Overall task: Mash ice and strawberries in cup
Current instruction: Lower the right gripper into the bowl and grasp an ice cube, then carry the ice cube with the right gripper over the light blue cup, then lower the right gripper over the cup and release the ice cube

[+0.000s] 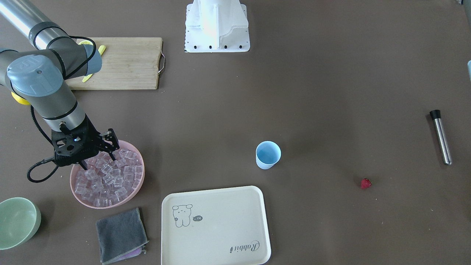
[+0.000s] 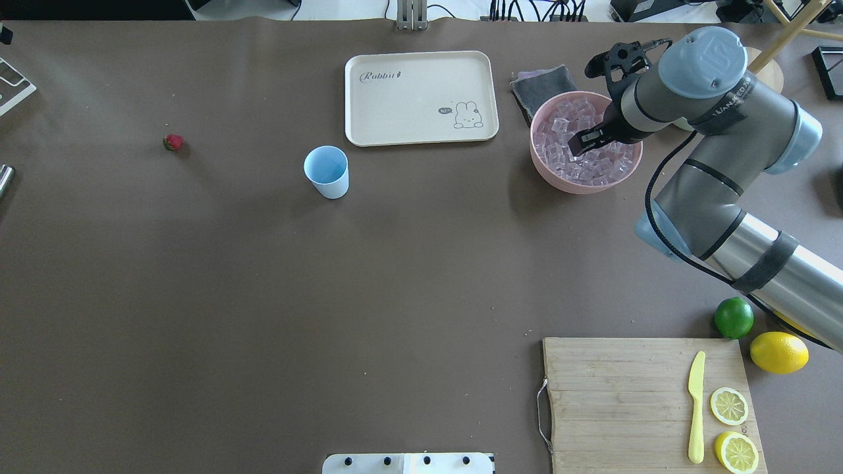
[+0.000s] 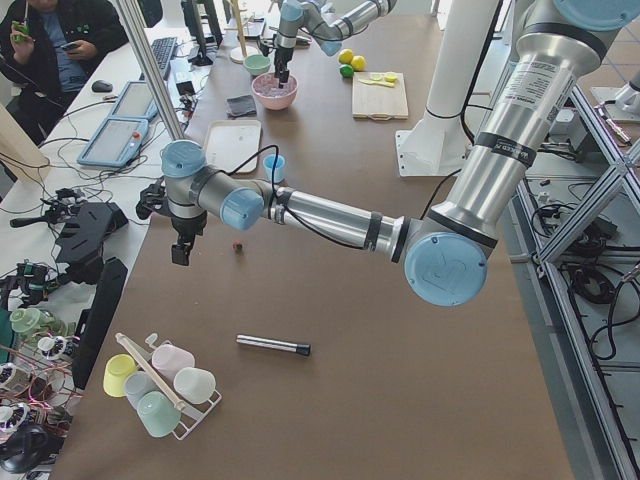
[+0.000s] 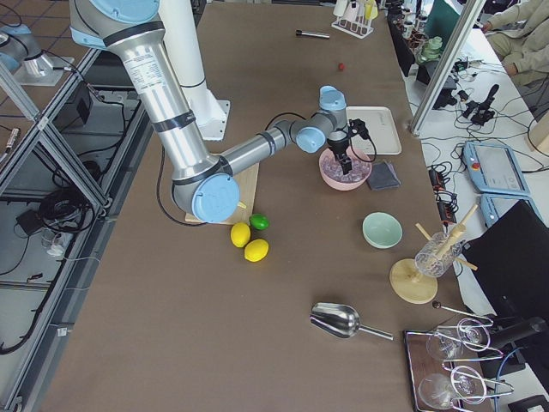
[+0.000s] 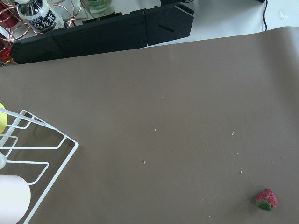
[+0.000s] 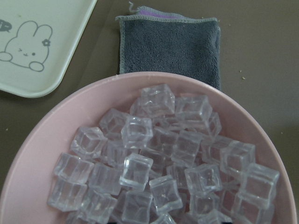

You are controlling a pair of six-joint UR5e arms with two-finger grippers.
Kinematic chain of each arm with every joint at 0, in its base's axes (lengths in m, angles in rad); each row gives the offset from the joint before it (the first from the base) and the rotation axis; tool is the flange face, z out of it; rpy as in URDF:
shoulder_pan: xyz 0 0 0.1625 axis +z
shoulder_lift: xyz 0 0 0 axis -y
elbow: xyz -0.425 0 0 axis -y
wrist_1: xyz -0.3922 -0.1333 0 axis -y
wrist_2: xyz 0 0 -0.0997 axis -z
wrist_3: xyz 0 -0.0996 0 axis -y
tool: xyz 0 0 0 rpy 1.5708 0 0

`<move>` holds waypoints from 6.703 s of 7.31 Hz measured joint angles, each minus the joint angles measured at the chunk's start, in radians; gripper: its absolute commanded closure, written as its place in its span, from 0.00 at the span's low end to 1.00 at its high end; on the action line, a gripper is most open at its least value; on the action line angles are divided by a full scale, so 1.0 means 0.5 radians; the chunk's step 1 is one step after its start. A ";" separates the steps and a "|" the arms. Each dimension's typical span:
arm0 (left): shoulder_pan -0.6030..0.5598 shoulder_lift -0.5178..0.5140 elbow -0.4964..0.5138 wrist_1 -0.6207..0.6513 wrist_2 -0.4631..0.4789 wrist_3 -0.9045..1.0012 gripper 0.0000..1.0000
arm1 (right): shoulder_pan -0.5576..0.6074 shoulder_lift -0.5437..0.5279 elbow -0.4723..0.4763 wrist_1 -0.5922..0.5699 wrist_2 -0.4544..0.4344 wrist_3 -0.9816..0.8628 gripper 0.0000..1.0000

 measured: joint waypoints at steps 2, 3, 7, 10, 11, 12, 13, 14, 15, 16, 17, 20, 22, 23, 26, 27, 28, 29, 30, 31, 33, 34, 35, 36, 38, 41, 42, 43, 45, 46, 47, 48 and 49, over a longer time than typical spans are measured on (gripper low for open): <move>0.016 -0.009 0.004 0.000 0.002 0.000 0.02 | -0.016 0.010 -0.040 0.002 -0.007 0.004 0.21; 0.017 -0.010 0.004 0.000 0.003 0.000 0.02 | -0.025 0.011 -0.046 0.002 -0.007 0.007 0.21; 0.018 -0.003 0.005 0.000 0.003 0.000 0.02 | -0.055 0.004 -0.035 0.003 -0.010 0.025 0.21; 0.018 0.006 0.008 0.000 0.003 0.000 0.02 | -0.095 -0.001 -0.045 0.002 -0.064 0.025 0.87; 0.018 0.007 0.011 0.000 0.003 0.000 0.02 | -0.101 -0.001 -0.046 0.001 -0.072 0.025 1.00; 0.018 0.007 0.017 0.000 0.003 0.000 0.02 | -0.101 0.000 -0.043 0.001 -0.075 0.027 1.00; 0.018 0.008 0.023 0.000 0.003 0.000 0.02 | -0.096 0.001 -0.038 0.000 -0.076 0.031 1.00; 0.018 0.009 0.026 0.000 0.003 0.000 0.02 | -0.084 0.001 -0.032 0.000 -0.078 0.033 1.00; 0.019 0.009 0.028 0.000 0.003 0.000 0.02 | -0.071 -0.002 -0.027 0.000 -0.078 0.034 1.00; 0.020 0.010 0.031 0.000 0.003 0.000 0.02 | -0.062 -0.006 -0.023 -0.001 -0.079 0.034 1.00; 0.021 0.010 0.036 0.000 0.003 0.000 0.02 | -0.057 -0.011 -0.017 -0.003 -0.080 0.034 1.00; 0.029 0.005 0.038 -0.005 0.081 -0.001 0.02 | -0.034 -0.013 0.004 -0.013 -0.079 0.036 1.00; 0.037 0.001 0.037 -0.005 0.097 -0.002 0.02 | 0.006 -0.020 0.080 -0.025 -0.064 0.046 1.00; 0.039 -0.005 0.034 -0.004 0.099 -0.002 0.02 | 0.022 -0.019 0.121 -0.027 -0.059 0.062 1.00; 0.049 -0.020 0.003 -0.003 0.099 0.000 0.02 | 0.068 0.063 0.220 -0.015 -0.063 0.137 1.00; 0.054 -0.021 -0.016 -0.003 0.100 0.002 0.02 | 0.072 0.132 0.229 -0.009 -0.067 0.159 1.00; 0.056 -0.020 -0.055 -0.003 0.100 0.001 0.02 | 0.069 0.218 0.233 -0.006 -0.071 0.175 1.00; 0.060 -0.019 -0.108 -0.003 0.098 -0.001 0.02 | 0.059 0.301 0.233 -0.004 -0.074 0.185 1.00; 0.070 -0.018 -0.154 -0.004 0.096 -0.001 0.02 | 0.040 0.385 0.227 -0.003 -0.077 0.188 1.00; 0.091 -0.018 -0.185 -0.005 0.094 0.000 0.02 | 0.013 0.471 0.210 -0.002 -0.083 0.188 1.00; 0.127 -0.021 -0.207 -0.009 0.091 -0.001 0.02 | -0.084 0.626 0.155 0.002 -0.157 0.188 1.00; 0.134 -0.021 -0.211 -0.015 0.090 0.000 0.02 | -0.153 0.698 0.101 0.014 -0.222 0.188 1.00; 0.136 -0.021 -0.212 -0.025 0.089 0.002 0.02 | -0.223 0.772 0.011 0.068 -0.299 0.193 1.00; 0.137 -0.021 -0.212 -0.033 0.089 0.005 0.02 | -0.279 0.835 -0.096 0.155 -0.359 0.219 1.00; 0.139 -0.021 -0.212 -0.039 0.089 0.008 0.02 | -0.378 0.924 -0.228 0.240 -0.451 0.266 1.00; 0.140 -0.019 -0.194 -0.040 0.094 0.019 0.02 | -0.534 1.053 -0.387 0.265 -0.567 0.273 1.00; 0.141 -0.017 -0.186 -0.040 0.097 0.022 0.02 | -0.573 1.065 -0.434 0.313 -0.598 0.272 1.00; 0.140 -0.015 -0.182 -0.040 0.098 0.024 0.02 | -0.611 1.070 -0.492 0.384 -0.629 0.271 1.00; 0.139 -0.009 -0.186 -0.040 0.098 0.018 0.02 | -0.676 1.073 -0.560 0.457 -0.693 0.271 1.00; 0.139 -0.005 -0.190 -0.040 0.098 0.014 0.02 | -0.697 1.074 -0.571 0.467 -0.708 0.271 1.00; 0.140 -0.002 -0.195 -0.040 0.098 0.012 0.02 | -0.710 1.078 -0.580 0.470 -0.717 0.271 1.00; 0.141 -0.001 -0.196 -0.041 0.098 0.011 0.02 | -0.722 1.084 -0.592 0.471 -0.728 0.271 1.00; 0.141 0.001 -0.194 -0.048 0.097 0.009 0.02 | -0.736 1.109 -0.630 0.472 -0.746 0.270 1.00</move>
